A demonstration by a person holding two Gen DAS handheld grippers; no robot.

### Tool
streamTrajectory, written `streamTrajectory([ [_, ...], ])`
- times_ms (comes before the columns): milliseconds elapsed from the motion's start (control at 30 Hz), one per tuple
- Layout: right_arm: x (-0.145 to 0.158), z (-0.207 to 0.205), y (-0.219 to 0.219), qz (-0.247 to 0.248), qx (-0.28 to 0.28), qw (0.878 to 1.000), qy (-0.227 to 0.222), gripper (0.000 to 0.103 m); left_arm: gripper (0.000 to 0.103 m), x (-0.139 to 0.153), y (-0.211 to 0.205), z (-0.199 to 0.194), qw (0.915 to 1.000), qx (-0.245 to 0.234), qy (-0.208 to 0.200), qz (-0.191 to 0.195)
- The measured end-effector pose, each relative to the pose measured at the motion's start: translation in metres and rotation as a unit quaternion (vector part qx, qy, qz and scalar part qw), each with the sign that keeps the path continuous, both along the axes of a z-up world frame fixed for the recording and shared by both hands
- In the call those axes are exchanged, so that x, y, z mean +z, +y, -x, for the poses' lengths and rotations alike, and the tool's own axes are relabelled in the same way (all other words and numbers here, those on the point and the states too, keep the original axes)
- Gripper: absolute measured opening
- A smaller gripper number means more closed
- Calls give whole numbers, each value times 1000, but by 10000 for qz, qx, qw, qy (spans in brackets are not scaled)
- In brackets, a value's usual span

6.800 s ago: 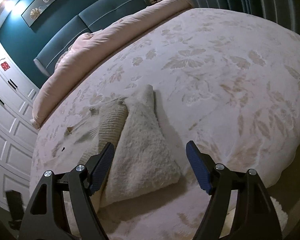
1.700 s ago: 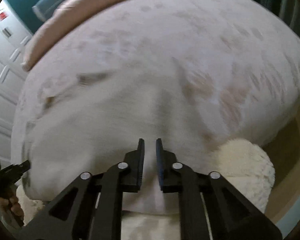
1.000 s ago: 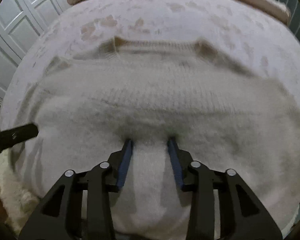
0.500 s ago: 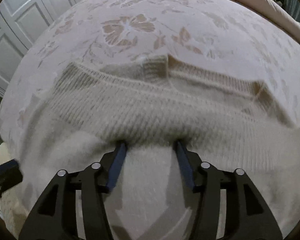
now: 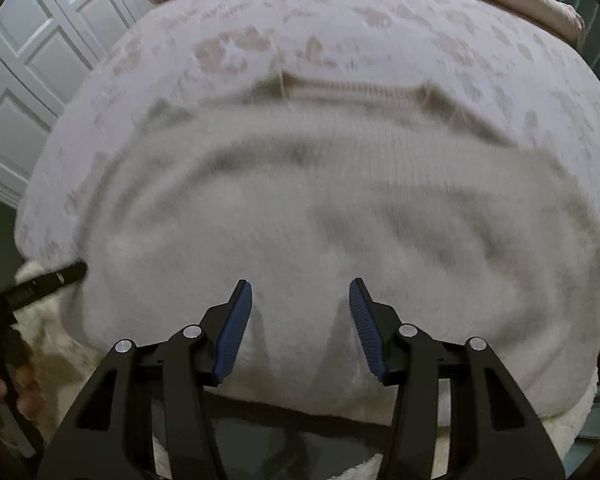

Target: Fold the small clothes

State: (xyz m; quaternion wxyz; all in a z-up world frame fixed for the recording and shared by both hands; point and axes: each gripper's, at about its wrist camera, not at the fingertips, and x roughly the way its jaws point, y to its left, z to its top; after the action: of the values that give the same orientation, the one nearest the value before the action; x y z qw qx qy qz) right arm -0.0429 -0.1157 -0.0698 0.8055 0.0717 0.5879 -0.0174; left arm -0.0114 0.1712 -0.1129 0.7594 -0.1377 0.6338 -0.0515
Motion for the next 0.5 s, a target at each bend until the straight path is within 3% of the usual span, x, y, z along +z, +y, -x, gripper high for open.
streamTrajectory([
  [233, -24, -13, 17, 680, 359, 9970, 30, 62, 92, -4, -15, -18, 9999, -83, 50, -83],
  [333, -28, -17, 15, 700, 413, 9967, 8, 66, 98, -9, -25, -25, 9996, -119, 49, -258],
  [500, -29, -20, 14, 633, 440, 9970, -14, 70, 98, -13, -42, -38, 9980, -200, -47, -600],
])
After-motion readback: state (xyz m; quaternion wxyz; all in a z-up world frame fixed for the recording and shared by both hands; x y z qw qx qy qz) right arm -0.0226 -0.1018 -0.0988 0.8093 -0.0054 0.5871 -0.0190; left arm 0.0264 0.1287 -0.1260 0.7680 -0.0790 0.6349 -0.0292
